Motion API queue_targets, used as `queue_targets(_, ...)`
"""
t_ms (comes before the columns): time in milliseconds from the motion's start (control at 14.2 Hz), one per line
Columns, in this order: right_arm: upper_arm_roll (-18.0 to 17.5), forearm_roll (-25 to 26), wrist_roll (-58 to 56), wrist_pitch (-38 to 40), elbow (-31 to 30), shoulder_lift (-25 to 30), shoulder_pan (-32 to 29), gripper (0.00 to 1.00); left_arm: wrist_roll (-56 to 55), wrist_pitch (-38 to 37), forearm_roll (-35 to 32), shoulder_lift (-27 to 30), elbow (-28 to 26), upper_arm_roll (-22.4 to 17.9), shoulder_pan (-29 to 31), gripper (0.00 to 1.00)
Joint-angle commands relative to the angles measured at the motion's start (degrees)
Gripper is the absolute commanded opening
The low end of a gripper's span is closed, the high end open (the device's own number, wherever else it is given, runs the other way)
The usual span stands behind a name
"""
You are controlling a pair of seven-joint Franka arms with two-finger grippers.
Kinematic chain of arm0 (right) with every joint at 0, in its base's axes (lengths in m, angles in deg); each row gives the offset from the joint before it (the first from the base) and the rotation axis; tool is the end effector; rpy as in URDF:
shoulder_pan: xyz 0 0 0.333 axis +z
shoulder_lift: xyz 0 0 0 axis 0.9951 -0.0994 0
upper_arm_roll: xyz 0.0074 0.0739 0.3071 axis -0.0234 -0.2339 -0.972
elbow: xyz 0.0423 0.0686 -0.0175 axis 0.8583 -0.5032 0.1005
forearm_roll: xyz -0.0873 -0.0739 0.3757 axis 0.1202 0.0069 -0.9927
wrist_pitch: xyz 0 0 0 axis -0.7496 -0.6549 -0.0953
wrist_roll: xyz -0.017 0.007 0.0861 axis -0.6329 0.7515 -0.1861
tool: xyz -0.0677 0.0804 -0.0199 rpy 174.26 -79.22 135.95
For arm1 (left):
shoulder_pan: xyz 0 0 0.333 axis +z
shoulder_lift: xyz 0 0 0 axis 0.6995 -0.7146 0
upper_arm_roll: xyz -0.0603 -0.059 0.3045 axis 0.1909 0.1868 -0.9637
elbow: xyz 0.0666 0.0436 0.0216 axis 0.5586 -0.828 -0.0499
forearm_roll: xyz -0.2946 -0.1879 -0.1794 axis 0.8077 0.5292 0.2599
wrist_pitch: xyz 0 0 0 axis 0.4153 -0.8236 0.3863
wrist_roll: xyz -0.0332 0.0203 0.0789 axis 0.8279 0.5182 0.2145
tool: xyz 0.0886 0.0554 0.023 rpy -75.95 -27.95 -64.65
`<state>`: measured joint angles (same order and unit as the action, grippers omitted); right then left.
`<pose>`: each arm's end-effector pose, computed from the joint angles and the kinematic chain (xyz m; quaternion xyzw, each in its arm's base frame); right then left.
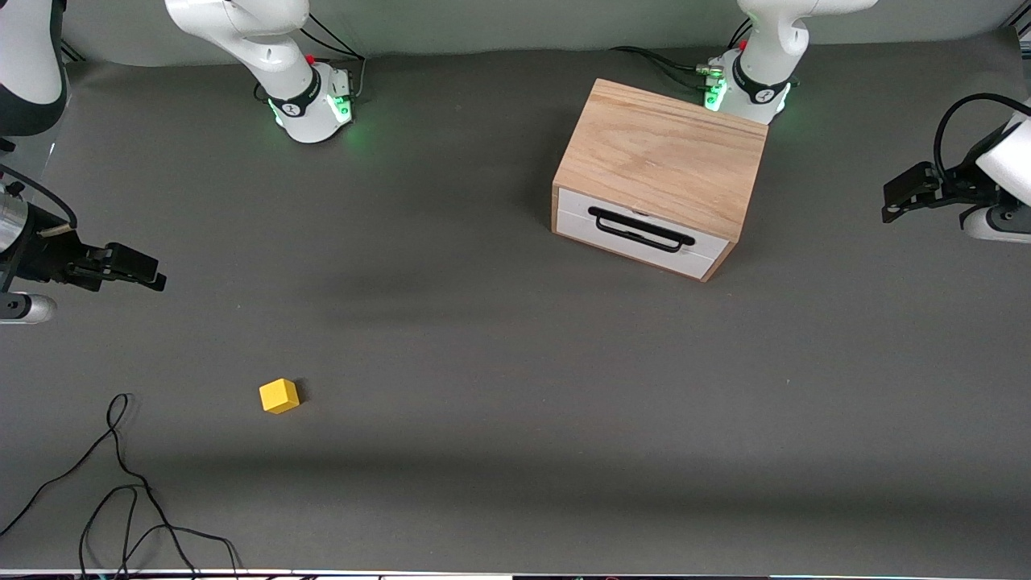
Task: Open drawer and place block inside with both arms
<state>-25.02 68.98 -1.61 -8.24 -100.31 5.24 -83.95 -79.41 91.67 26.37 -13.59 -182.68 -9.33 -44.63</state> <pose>0.6013 0.0047 0.5911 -0.9995 0.0251 0.0075 0.0182 0.5410 -0.0157 0.6176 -0.9980 0.0600 0.0190 0.0014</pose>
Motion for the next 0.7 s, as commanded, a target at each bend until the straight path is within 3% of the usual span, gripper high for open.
queue_targets(0, 0.2, 0.5, 0.5, 0.9, 0.1, 0.5, 0.4, 1.0, 1.1, -1.3, 0.8, -0.5, 1.2, -0.9, -0.9, 1.0)
queue_targets(632, 0.2, 0.1, 0.3, -1.2, -0.1, -0.7, 0.3, 1.0, 0.1, -2.6, 0.1, -0.6, 1.2, -0.8, -1.0, 1.0)
